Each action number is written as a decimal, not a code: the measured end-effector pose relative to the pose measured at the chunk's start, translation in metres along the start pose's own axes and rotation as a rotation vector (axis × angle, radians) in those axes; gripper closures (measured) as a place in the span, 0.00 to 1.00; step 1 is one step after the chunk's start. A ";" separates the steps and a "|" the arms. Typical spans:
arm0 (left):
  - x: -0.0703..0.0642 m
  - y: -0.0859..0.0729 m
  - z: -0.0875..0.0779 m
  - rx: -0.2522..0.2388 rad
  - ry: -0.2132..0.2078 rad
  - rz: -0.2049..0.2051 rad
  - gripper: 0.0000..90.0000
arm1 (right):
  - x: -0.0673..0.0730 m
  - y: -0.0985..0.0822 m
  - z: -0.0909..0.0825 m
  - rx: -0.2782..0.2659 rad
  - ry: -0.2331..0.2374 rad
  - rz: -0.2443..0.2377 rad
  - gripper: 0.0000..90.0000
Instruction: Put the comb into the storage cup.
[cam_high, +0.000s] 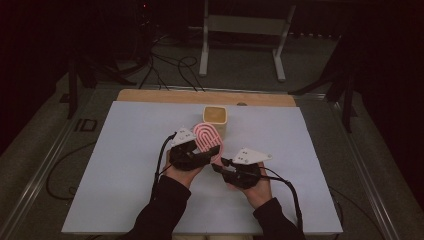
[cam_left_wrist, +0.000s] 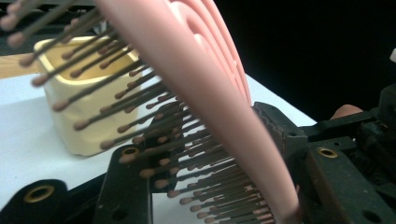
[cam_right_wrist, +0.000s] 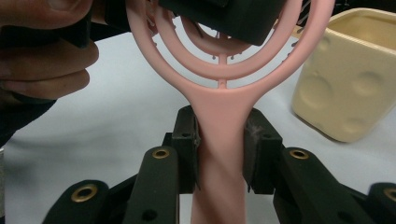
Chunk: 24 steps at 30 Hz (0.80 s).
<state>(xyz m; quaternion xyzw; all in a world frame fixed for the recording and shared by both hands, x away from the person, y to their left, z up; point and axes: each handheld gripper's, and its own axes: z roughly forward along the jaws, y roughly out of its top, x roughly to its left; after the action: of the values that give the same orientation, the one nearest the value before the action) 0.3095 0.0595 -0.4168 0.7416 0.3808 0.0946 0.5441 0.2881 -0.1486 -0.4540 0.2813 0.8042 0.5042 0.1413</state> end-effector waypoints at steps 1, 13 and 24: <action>0.000 0.000 0.000 0.000 0.000 0.000 0.61 | 0.000 0.000 0.000 -0.001 -0.002 -0.001 0.78; -0.001 -0.001 0.000 -0.031 -0.059 -0.030 0.68 | 0.000 -0.002 0.002 0.004 0.000 0.009 0.78; -0.003 0.000 0.001 -0.046 -0.086 -0.063 0.70 | -0.001 -0.002 0.003 0.001 0.003 0.017 0.77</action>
<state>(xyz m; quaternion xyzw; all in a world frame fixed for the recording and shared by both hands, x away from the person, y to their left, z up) 0.3078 0.0573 -0.4166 0.7200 0.3780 0.0540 0.5796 0.2898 -0.1478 -0.4569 0.2872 0.8024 0.5052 0.1357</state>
